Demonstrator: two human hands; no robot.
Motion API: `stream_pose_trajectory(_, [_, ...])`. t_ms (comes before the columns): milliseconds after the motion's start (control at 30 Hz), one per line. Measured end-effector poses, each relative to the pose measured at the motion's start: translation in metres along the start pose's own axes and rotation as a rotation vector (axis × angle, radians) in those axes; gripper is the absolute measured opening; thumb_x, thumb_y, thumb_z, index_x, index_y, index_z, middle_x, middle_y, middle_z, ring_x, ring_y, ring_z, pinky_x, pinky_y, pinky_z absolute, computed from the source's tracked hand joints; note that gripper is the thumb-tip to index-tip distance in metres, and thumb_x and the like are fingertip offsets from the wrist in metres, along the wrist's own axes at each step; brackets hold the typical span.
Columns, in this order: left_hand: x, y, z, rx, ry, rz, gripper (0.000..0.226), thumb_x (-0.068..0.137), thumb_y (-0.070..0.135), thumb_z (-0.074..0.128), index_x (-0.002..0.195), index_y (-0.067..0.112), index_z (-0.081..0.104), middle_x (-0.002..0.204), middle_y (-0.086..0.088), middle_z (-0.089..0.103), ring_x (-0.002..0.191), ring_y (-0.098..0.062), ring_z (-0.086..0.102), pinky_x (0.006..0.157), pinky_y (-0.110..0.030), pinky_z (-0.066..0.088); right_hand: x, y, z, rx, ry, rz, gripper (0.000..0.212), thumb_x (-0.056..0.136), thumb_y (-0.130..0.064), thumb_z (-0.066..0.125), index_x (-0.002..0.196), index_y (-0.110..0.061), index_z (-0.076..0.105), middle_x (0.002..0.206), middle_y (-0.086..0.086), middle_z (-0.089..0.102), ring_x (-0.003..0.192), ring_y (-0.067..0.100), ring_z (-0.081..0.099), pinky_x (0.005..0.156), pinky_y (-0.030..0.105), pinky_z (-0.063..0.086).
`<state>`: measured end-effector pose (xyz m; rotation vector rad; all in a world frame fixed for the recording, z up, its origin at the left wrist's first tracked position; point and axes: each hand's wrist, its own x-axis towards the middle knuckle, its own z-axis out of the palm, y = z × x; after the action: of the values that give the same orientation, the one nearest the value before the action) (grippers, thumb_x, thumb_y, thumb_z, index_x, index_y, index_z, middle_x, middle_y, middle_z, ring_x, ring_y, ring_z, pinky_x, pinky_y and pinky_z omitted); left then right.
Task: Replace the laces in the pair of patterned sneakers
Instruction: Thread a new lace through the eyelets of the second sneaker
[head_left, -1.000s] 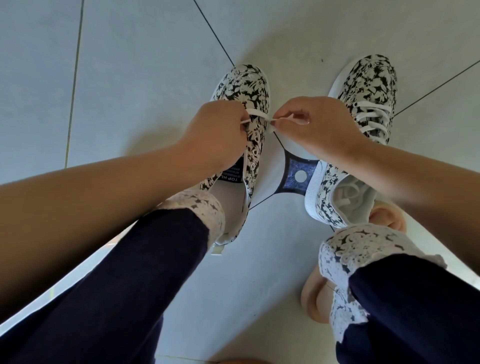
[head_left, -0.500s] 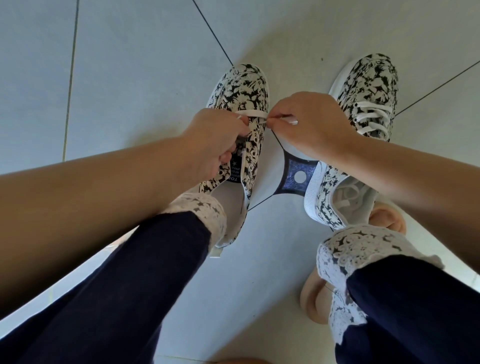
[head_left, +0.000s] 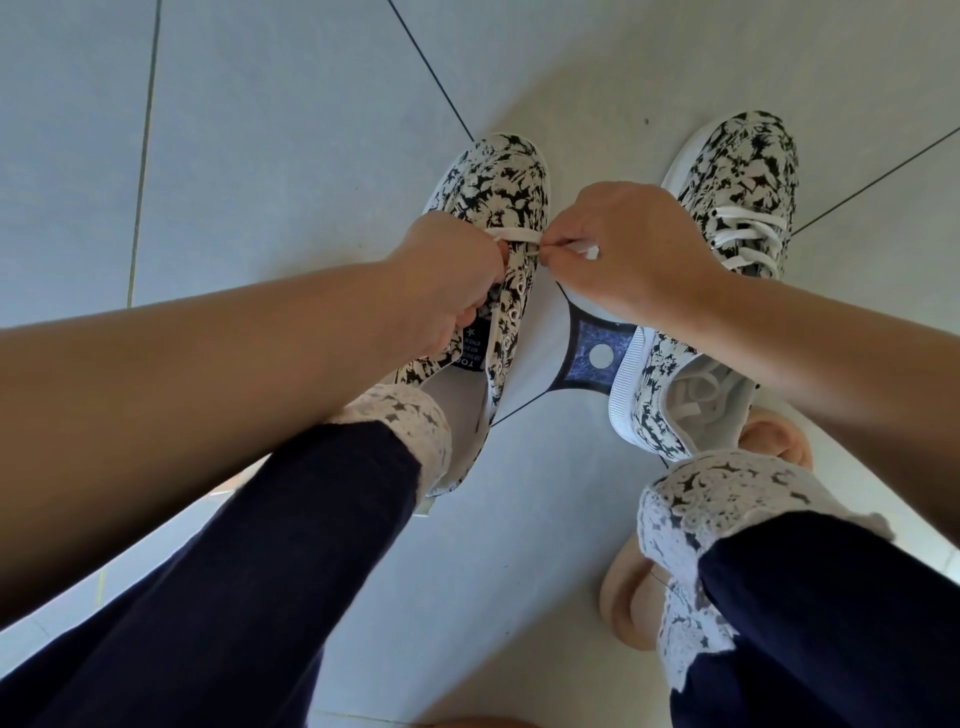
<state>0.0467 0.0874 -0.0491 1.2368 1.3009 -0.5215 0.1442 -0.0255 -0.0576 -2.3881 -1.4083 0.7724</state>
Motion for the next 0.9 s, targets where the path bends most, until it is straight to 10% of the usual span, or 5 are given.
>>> stream_pose_trajectory(500, [-0.004,-0.005,-0.001,-0.038,-0.020,0.068,0.016,0.087,0.003,0.054,0.082,0.016,0.061,0.066,-0.002,0.046,0.047,-0.008,0.032,0.032,-0.013,0.025,0.001,0.001,0.009,-0.047,-0.001,-0.009,0.023,0.092,-0.029,0.051,0.094,-0.020,0.073,0.082,0.001,0.066,0.076,0.020,0.058,0.063,0.029,0.039])
stream_pose_trajectory(900, [0.003,-0.014,-0.004,0.716,0.211,0.624,0.015,0.090,0.017,0.046,0.080,0.018,0.057,0.067,0.007,0.048,0.069,-0.017,0.049,0.056,-0.028,0.038,0.004,0.004,0.009,-0.145,0.022,-0.005,0.027,0.091,-0.041,0.053,0.099,-0.022,0.069,0.083,0.002,0.068,0.070,0.017,0.050,0.073,0.027,0.026])
